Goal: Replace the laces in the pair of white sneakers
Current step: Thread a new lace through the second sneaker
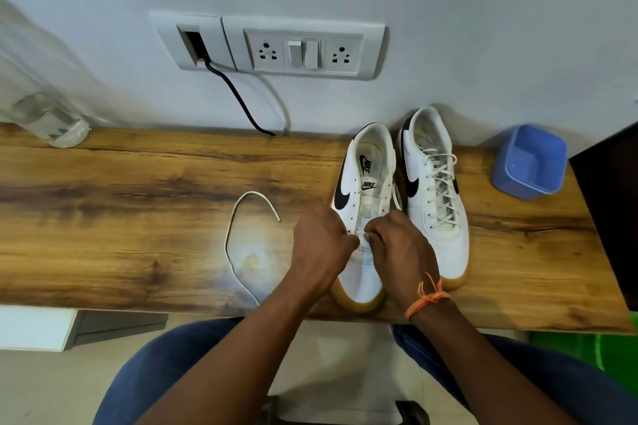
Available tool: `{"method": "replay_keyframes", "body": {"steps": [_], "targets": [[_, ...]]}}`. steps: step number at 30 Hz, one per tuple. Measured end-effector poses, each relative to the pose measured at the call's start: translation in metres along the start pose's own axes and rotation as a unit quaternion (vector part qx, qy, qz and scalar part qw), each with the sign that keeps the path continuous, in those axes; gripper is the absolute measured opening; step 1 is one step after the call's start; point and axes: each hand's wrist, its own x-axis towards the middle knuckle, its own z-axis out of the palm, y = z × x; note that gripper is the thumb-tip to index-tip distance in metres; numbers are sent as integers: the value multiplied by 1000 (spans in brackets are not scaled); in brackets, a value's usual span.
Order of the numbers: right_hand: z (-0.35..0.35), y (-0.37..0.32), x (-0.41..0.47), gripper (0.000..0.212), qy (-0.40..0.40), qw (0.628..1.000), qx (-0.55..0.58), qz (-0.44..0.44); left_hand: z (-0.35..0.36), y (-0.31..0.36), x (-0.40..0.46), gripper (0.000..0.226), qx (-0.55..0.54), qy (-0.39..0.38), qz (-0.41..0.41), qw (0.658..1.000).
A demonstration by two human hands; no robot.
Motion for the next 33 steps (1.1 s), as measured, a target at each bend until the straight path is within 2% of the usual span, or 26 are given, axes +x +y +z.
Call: {"method": "replay_keyframes", "body": {"steps": [4,7,12,22,28,33], "targets": [[5,-2,-1,2,7,1000,-23,17,0,1,-2,30,-13,0,-6,1000],[8,-4,-2,10,8,999,-42,18,2,0,-2,22,-21,4,-12,1000],[12,-1,2,6,3,999,30,37,0,0,-1,14,-16,2,-15,1000],[22,-2,0,12,33,995,69,63,-2,-1,-2,15,-11,10,-2,1000],[26,-4,-1,6,35,998,40,44,-1,0,-2,15,-5,5,8,1000],[21,-5,1,8,42,995,62,65,-10,-6,6,8,-20,-28,6,999]]}}
